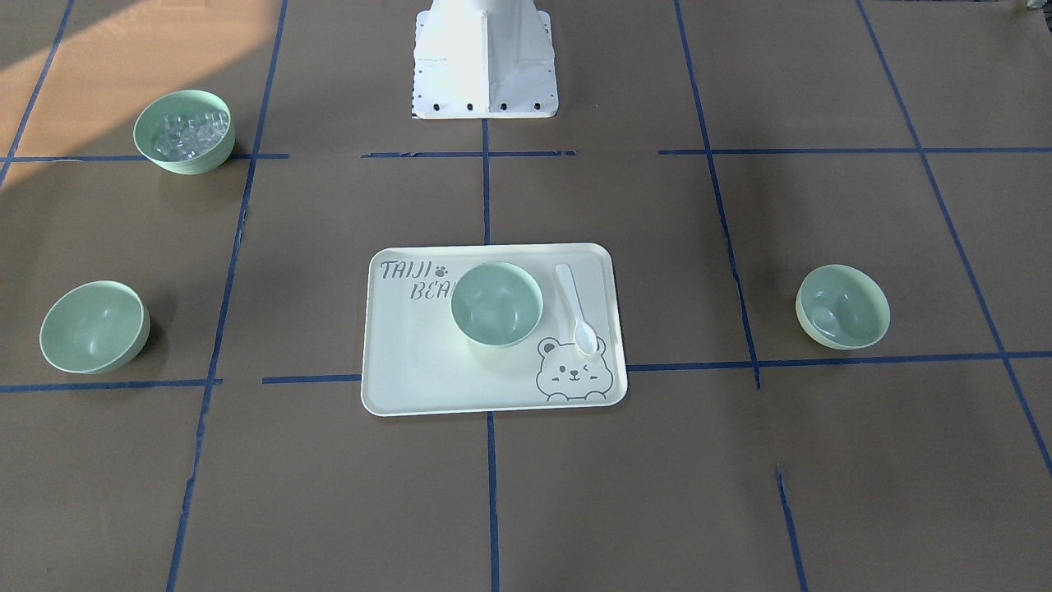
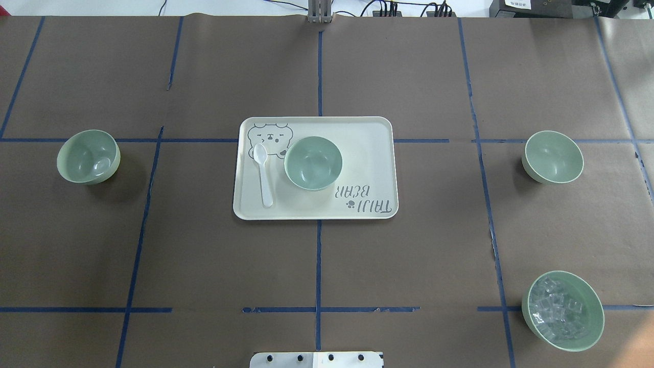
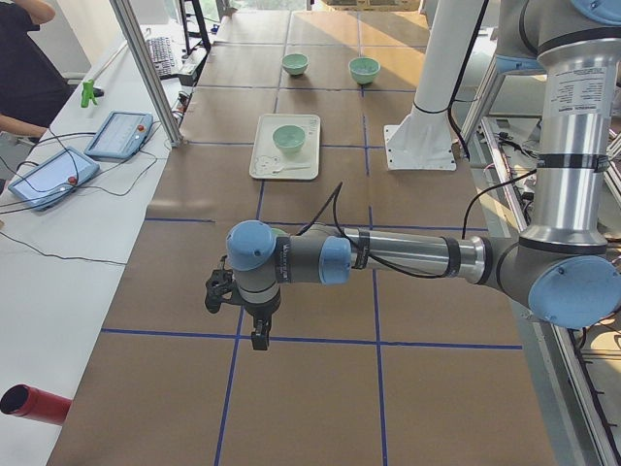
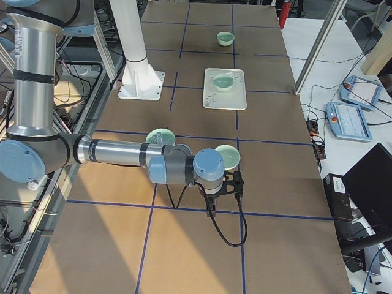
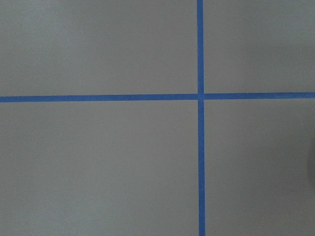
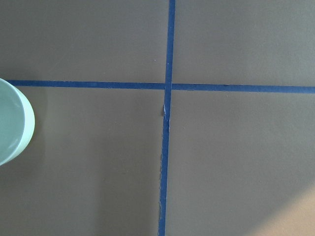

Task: Stack green bowls together

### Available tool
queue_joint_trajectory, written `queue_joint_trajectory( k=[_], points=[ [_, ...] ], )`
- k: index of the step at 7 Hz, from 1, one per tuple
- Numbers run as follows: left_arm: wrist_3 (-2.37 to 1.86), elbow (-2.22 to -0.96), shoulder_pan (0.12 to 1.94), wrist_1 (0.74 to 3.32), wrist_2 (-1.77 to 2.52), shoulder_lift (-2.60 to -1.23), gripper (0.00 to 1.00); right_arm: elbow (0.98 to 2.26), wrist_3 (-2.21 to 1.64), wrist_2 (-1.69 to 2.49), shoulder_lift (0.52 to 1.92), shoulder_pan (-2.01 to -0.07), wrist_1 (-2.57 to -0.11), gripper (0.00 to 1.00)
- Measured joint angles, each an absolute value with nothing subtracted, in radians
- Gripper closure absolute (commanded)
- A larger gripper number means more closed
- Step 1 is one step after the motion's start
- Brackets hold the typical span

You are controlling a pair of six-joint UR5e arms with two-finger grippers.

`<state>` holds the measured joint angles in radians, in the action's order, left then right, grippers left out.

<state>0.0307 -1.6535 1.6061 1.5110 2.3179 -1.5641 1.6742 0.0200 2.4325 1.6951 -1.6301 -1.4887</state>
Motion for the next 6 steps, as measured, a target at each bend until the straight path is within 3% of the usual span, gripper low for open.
queue_joint_trajectory(
  k=[6],
  points=[
    [-0.059, -1.672, 1.577, 1.653, 2.322, -1.581, 0.00, 1.695, 0.021, 2.427, 1.678, -1.629, -1.483, 0.00]
  ],
)
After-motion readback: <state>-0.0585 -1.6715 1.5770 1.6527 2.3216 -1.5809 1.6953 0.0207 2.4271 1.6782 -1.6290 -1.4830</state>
